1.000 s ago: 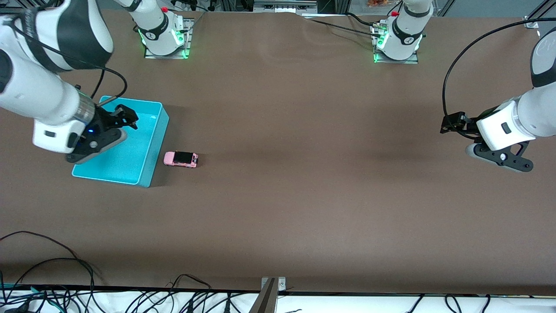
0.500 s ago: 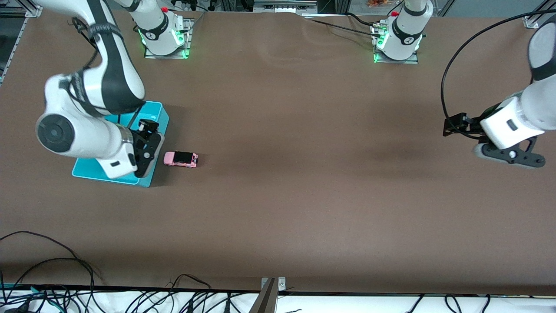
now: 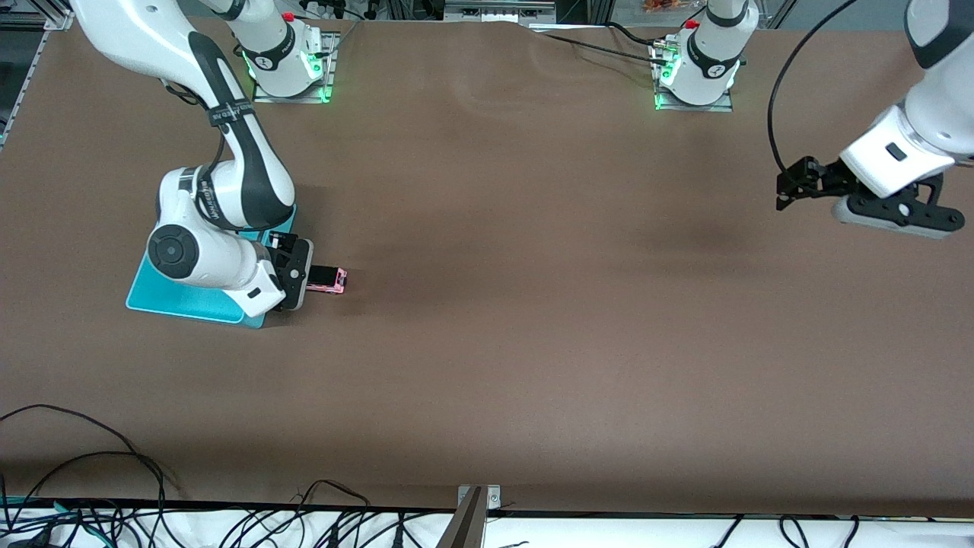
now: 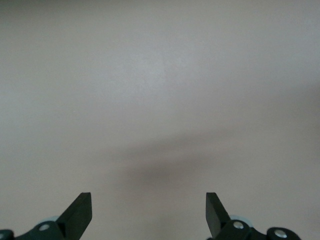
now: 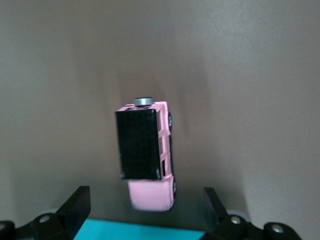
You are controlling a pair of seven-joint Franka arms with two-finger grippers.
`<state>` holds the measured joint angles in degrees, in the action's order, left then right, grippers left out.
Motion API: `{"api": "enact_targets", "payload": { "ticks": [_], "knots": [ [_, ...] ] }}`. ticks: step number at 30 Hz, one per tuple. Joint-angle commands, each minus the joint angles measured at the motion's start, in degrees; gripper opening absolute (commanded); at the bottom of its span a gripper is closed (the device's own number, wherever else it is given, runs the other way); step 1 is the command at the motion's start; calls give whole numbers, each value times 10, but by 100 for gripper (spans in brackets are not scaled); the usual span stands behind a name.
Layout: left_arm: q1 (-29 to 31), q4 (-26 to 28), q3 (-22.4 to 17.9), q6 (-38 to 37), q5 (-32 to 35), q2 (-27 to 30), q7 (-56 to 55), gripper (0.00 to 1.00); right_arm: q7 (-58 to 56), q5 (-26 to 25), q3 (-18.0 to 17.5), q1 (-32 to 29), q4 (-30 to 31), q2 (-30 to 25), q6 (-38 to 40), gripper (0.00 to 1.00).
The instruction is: Wind and store pink jeep toy
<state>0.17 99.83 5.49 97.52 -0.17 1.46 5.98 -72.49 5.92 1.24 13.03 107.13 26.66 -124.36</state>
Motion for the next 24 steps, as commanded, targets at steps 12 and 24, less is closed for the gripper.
{"api": "enact_targets", "payload": {
  "ticks": [12,24],
  "knots": [
    [-11,-49,-8,-39,11,-23,-1,100,-26,12,-33,4,127,1,-206,100],
    [-11,-50,-9,-39,10,-23,2,100,-75,8,-37,5,106,-7,-201,14]
  ]
}}
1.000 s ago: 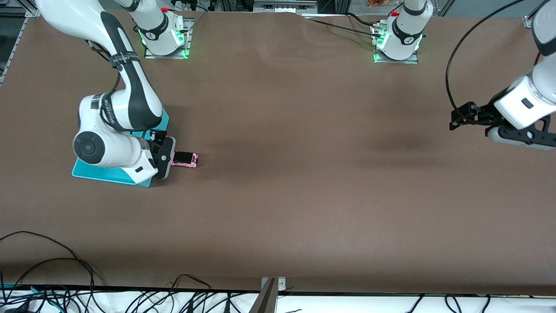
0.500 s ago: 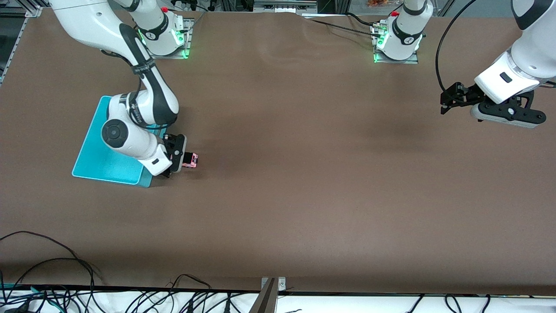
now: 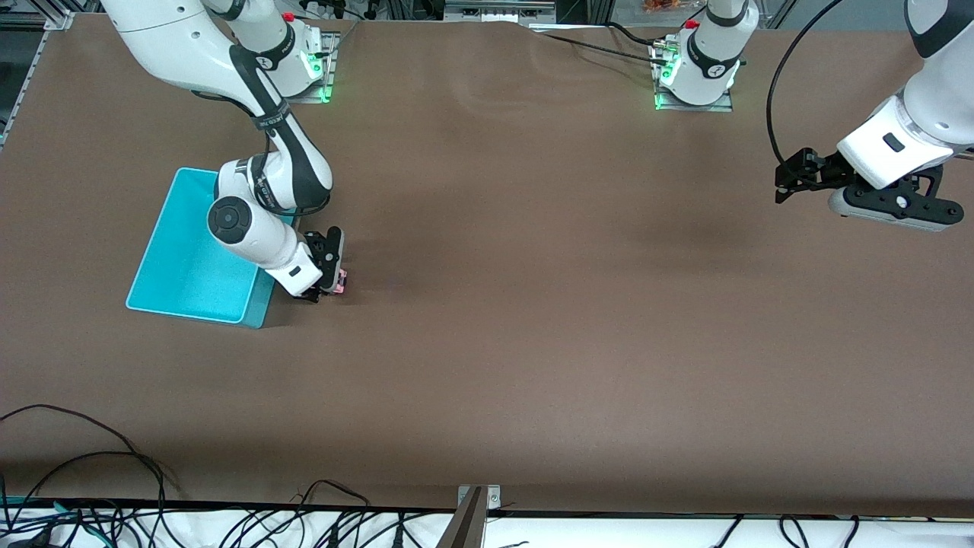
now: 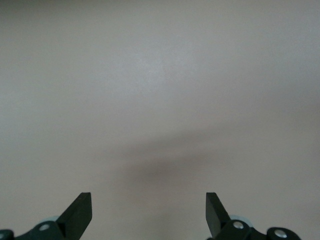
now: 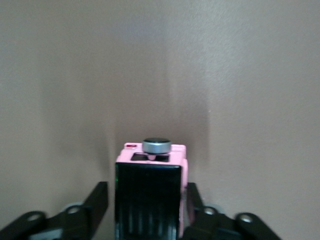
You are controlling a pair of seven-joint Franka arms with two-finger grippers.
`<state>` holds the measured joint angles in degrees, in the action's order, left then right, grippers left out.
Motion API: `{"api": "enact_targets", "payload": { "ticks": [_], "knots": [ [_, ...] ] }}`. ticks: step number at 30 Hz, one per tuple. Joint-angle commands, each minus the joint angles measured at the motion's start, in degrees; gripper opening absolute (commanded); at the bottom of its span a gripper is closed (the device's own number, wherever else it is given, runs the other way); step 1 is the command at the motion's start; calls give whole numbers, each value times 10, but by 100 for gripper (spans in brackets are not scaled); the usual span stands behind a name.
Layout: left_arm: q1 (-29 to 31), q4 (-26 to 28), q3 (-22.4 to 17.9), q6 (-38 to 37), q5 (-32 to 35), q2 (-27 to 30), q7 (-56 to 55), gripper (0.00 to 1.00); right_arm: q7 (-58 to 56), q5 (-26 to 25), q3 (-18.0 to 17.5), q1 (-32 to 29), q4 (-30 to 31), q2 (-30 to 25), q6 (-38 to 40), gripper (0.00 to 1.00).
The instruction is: Wind and store pink jeep toy
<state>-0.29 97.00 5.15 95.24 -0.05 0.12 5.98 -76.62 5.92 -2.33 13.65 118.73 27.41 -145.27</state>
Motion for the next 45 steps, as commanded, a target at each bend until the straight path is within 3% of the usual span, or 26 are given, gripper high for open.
{"api": "enact_targets", "payload": {
  "ticks": [1,6,10,15,25,31,38,45],
  "knots": [
    [-7,-22,-5,-16,8,-10,3,100,-34,8,-1,-1,-13,-19,16,12],
    [-5,-22,-5,-16,9,-10,3,100,-29,9,3,-2,-56,-39,91,12],
    [-6,-22,-5,-16,8,-10,2,100,-26,10,7,-8,-123,-46,196,12],
    [-6,-22,-5,-16,8,-11,2,100,-27,11,39,-8,-204,-56,335,12],
    [-4,-22,-5,-16,8,-11,3,100,-33,12,123,-9,-210,-126,456,12],
    [-3,-22,-5,-16,8,-11,3,100,-41,12,161,-9,-121,-183,453,12],
    [-2,-22,-5,-16,8,-11,3,100,-75,12,185,-9,72,-274,325,12],
    [-2,-22,-5,-16,7,-11,3,100,-144,12,200,-9,162,-259,196,12]
  ]
}}
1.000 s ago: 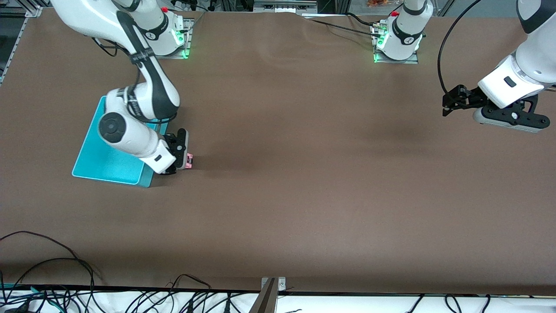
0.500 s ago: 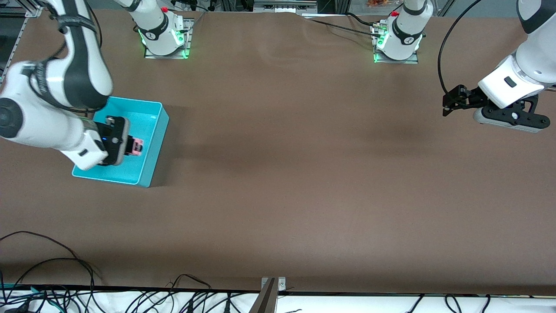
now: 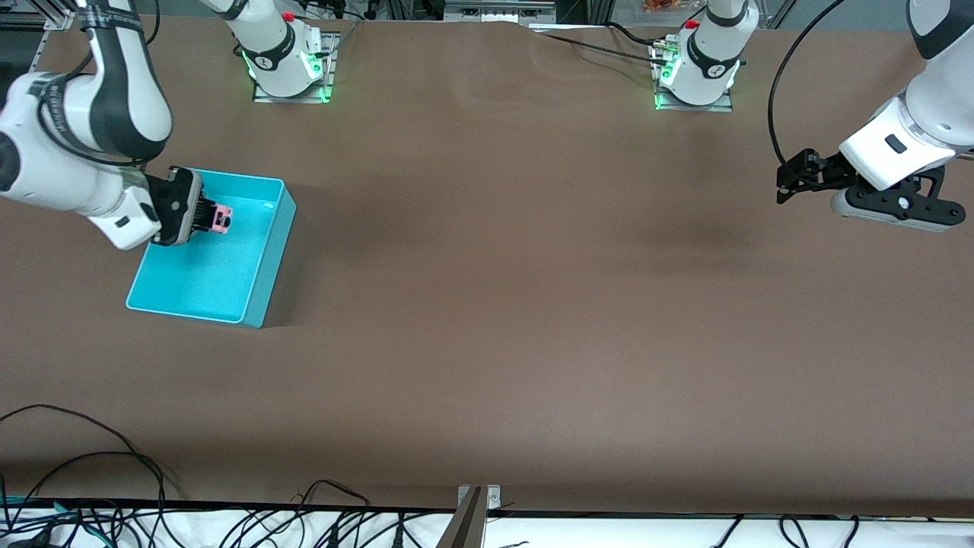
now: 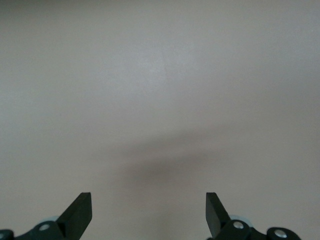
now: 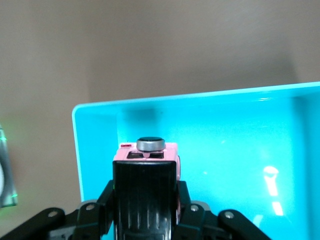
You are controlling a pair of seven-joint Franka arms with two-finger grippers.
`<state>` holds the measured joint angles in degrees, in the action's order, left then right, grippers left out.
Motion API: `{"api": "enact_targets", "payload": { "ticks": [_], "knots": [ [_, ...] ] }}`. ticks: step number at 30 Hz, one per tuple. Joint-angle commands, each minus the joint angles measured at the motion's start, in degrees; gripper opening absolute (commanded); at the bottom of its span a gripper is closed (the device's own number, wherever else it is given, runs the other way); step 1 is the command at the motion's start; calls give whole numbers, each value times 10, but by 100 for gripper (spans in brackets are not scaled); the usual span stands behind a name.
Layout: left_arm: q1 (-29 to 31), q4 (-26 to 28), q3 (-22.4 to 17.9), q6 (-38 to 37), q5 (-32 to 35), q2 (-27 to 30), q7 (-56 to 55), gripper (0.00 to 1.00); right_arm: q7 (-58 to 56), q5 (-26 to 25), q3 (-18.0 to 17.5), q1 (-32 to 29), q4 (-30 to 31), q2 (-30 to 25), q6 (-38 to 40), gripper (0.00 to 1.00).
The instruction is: Wind and store pink jeep toy
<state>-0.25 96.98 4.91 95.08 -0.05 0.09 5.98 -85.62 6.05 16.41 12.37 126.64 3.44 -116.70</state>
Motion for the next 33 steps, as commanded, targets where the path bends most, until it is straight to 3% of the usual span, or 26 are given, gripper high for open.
{"api": "enact_targets", "payload": {
  "ticks": [1,6,11,16,19,20,21,22,33],
  "knots": [
    [-3,-21,-3,-15,7,-11,3,100,-65,11,19,4,97,-14,-109,12],
    [-2,-21,-3,-15,7,-11,3,100,-93,12,31,4,140,9,-193,12],
    [-2,-21,-3,-15,7,-11,3,100,-97,12,32,3,143,39,-225,14],
    [-3,-21,-3,-15,7,-11,3,100,-105,20,31,2,143,53,-238,26],
    [-2,-21,-3,-15,7,-11,3,100,-104,26,31,2,143,53,-238,49],
    [-2,-21,-3,-15,7,-11,3,100,-104,28,31,2,143,53,-238,63],
    [-2,-21,-3,-15,7,-11,3,100,-104,30,31,2,143,53,-238,86],
    [-2,-21,-3,-15,7,-11,3,100,-104,34,31,2,142,53,-237,100],
    [-2,-21,-3,-15,6,-11,3,100,-97,57,27,3,91,25,-198,100]
  ]
}}
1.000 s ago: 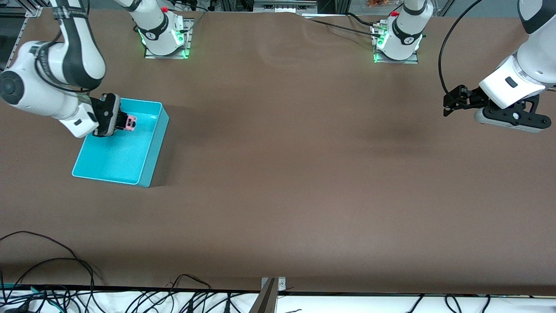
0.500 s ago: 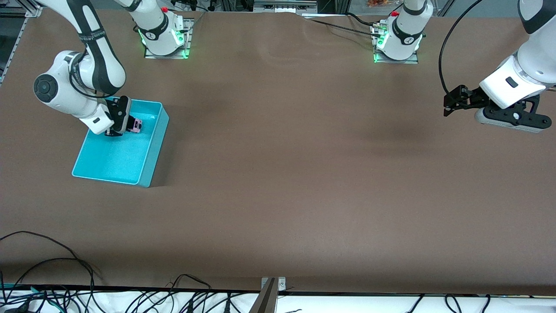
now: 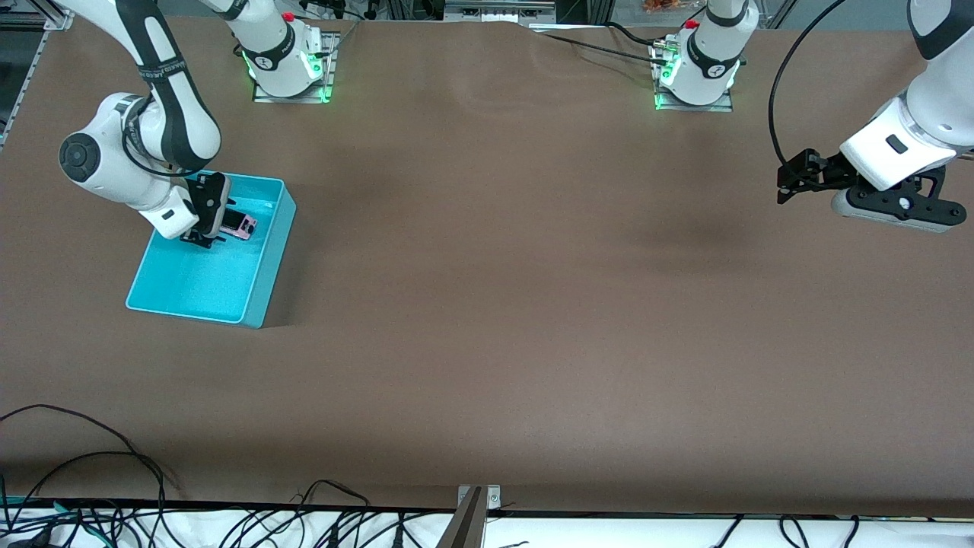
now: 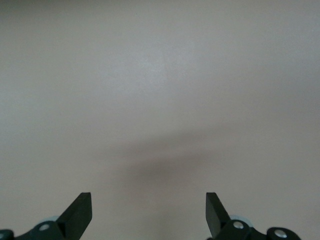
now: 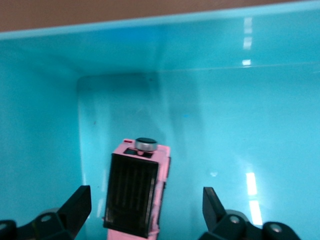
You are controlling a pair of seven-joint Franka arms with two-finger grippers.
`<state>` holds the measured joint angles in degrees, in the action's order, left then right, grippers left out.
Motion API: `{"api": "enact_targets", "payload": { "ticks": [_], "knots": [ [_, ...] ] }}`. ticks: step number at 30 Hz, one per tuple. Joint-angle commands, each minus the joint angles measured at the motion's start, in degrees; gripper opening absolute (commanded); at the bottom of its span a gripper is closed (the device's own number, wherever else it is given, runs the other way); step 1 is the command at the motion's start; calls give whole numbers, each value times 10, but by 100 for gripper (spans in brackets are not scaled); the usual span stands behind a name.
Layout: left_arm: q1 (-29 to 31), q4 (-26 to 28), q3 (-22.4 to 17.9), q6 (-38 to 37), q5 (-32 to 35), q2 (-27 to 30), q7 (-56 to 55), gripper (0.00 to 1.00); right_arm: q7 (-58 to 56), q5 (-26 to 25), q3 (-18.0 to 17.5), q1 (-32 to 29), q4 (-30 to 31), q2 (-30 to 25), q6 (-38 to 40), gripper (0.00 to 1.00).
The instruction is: Wind and store pink jeep toy
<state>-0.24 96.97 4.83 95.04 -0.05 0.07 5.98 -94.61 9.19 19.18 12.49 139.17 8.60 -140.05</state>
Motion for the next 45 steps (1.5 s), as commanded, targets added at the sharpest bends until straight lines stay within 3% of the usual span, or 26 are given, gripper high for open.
{"api": "enact_targets", "payload": {
  "ticks": [1,5,11,17,22,24,25,32,37,45],
  "knots": [
    [-2,-21,-2,-14,6,-10,3,100,-5,33,0,3,-48,-29,49,100],
    [-2,-21,-2,-14,6,-10,3,100,45,64,-1,5,-112,-30,125,100],
    [-2,-21,-2,-14,6,-10,3,100,187,63,-2,6,-222,-30,220,100],
    [-2,-21,-3,-14,6,-10,3,100,351,58,-5,10,-289,-34,238,100],
    [-3,-21,-2,-14,6,-10,2,100,531,39,-5,17,-353,-33,302,100],
    [-3,-21,-2,-14,6,-10,2,100,612,15,-5,23,-384,-32,338,100],
    [-3,-21,-2,-14,6,-10,2,100,696,-14,-4,30,-428,-30,387,100],
    [-2,-21,-2,-14,6,-10,2,100,806,-34,-4,31,-469,-29,444,100],
    [-2,-21,-2,-14,6,-10,2,100,883,-93,-5,32,-496,-31,450,100],
    [-3,-21,-2,-14,6,-10,2,100,890,-125,-5,32,-511,-31,458,100]
  ]
}}
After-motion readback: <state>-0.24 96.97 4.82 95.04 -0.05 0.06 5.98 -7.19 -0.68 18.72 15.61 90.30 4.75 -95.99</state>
